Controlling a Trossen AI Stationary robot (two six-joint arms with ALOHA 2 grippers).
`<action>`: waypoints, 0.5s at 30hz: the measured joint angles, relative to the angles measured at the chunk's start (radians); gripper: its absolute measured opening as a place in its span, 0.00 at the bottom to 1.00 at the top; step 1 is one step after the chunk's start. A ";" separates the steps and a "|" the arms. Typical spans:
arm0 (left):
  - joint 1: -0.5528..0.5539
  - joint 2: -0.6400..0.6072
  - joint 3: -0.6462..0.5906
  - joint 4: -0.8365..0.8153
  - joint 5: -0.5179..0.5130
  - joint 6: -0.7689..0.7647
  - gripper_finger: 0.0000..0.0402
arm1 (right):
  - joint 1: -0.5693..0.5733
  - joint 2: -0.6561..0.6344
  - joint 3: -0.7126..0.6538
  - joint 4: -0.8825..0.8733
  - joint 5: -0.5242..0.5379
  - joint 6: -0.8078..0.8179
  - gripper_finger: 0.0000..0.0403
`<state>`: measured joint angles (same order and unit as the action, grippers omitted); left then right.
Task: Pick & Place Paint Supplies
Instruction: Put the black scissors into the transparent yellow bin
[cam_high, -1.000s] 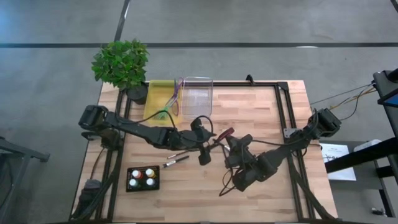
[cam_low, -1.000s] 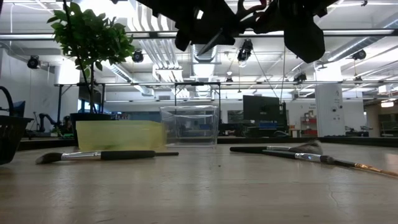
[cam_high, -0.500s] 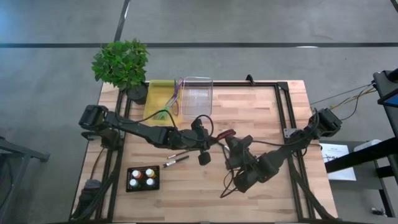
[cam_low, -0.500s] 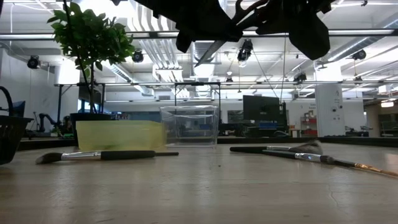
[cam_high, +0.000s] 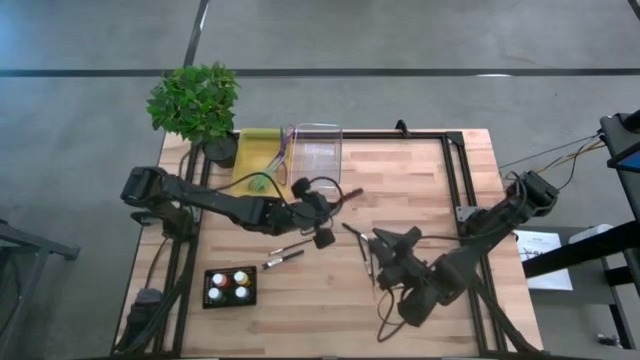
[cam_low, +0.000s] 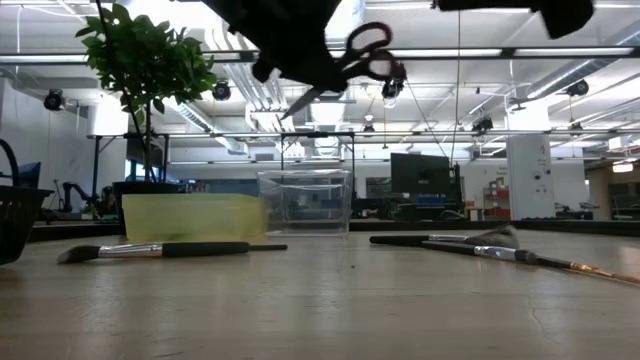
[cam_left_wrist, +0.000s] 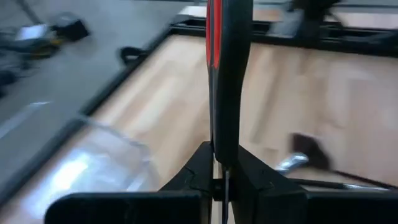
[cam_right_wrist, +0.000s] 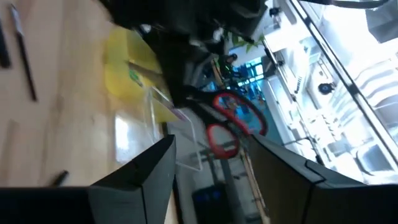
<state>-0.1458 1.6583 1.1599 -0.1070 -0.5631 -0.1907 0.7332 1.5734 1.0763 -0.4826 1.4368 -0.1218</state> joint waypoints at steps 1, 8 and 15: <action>0.003 -0.016 0.000 -0.031 -0.026 -0.005 0.06 | 0.010 0.000 0.000 -0.001 0.000 0.016 0.50; 0.041 -0.186 -0.002 -0.391 -0.202 -0.194 0.06 | 0.070 0.000 0.000 -0.005 0.000 0.108 0.50; 0.106 -0.297 -0.062 -0.574 -0.260 -0.361 0.06 | 0.087 0.000 -0.004 -0.007 -0.002 0.150 0.50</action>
<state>-0.0399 1.3609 1.0977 -0.6808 -0.8230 -0.5522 0.8204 1.5734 1.0728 -0.4896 1.4349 0.0277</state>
